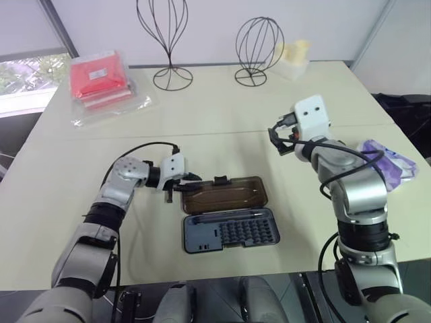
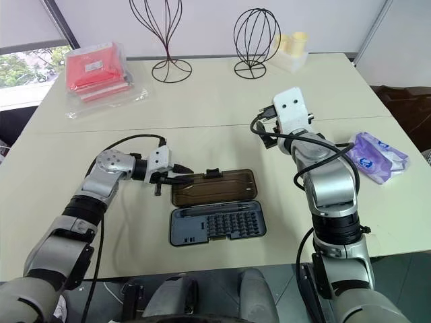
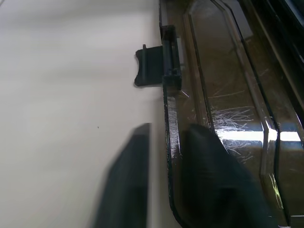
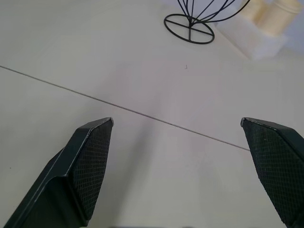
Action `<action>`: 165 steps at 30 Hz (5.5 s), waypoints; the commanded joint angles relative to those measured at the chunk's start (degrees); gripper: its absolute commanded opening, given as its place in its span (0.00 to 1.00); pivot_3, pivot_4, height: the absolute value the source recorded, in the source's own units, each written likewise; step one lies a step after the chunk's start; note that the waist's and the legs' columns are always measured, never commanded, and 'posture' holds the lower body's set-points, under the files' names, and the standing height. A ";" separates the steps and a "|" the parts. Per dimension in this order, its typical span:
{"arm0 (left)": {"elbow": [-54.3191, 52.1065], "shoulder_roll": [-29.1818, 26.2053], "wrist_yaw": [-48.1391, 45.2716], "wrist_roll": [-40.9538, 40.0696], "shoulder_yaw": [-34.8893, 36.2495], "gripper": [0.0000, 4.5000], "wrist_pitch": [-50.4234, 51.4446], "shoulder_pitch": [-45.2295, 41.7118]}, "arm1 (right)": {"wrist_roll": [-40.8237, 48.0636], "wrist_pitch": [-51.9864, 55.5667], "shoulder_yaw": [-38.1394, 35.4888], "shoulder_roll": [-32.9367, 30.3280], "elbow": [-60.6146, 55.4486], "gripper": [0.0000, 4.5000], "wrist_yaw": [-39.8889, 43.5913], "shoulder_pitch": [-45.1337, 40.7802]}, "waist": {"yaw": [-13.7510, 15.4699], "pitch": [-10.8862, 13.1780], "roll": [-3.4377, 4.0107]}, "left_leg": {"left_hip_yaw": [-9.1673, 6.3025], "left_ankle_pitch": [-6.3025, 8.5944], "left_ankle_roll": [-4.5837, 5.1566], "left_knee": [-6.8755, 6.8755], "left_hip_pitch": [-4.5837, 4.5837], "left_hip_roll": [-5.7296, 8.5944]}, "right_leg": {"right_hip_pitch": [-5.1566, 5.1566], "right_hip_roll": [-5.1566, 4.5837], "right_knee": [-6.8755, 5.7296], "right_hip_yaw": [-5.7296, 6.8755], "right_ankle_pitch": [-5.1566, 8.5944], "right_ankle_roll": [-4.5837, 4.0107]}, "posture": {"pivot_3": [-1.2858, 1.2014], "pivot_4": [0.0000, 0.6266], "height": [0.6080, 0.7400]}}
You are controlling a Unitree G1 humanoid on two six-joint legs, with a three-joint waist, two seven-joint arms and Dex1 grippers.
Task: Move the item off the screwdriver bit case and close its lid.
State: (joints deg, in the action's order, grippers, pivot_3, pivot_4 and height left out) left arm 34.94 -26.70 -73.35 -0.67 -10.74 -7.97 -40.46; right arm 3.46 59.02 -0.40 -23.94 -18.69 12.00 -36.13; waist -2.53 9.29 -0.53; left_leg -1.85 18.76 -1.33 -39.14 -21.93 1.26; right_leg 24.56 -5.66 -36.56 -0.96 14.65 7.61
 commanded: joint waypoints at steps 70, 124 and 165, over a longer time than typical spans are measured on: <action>-41.96 -14.65 -3.74 -15.36 -4.38 0.00 21.29 24.62 | -3.68 -33.68 20.96 -7.04 34.69 0.59 44.43 -5.58 | 0.22 0.01 0.01 | 0.00 0.06 0.10 -0.02 0.20 -0.05 | -0.12 -0.01 0.25 -0.15 0.00 -0.01 | 0.52 0.24 1.00; -16.81 -5.12 17.32 -19.69 11.67 0.00 28.45 4.00 | -26.64 -53.21 21.05 -7.62 6.31 0.00 33.29 4.18 | 0.05 -0.07 -0.07 | 0.01 -0.01 -0.04 0.02 0.41 -0.09 | -0.16 0.06 0.09 -0.16 0.01 -0.02 | 0.52 0.24 1.00; -15.97 -7.12 -2.22 -14.76 5.87 0.00 16.44 7.34 | -0.16 -14.25 -1.63 -19.71 -18.53 0.84 47.94 7.31 | 1.89 -0.05 -0.08 | 0.01 0.16 0.27 -0.01 0.27 -0.07 | -0.19 0.04 0.27 -0.15 0.01 -0.02 | 0.52 0.24 1.00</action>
State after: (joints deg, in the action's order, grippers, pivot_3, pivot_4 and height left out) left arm 21.44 -33.07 -73.84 -14.35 -5.07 9.17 -31.77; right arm 1.28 42.41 1.16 -42.75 -34.85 60.82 -29.24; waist -0.64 9.23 -0.61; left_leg -1.84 18.92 -1.05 -39.16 -21.66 1.19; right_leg 24.37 -5.62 -36.29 -1.11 14.66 7.60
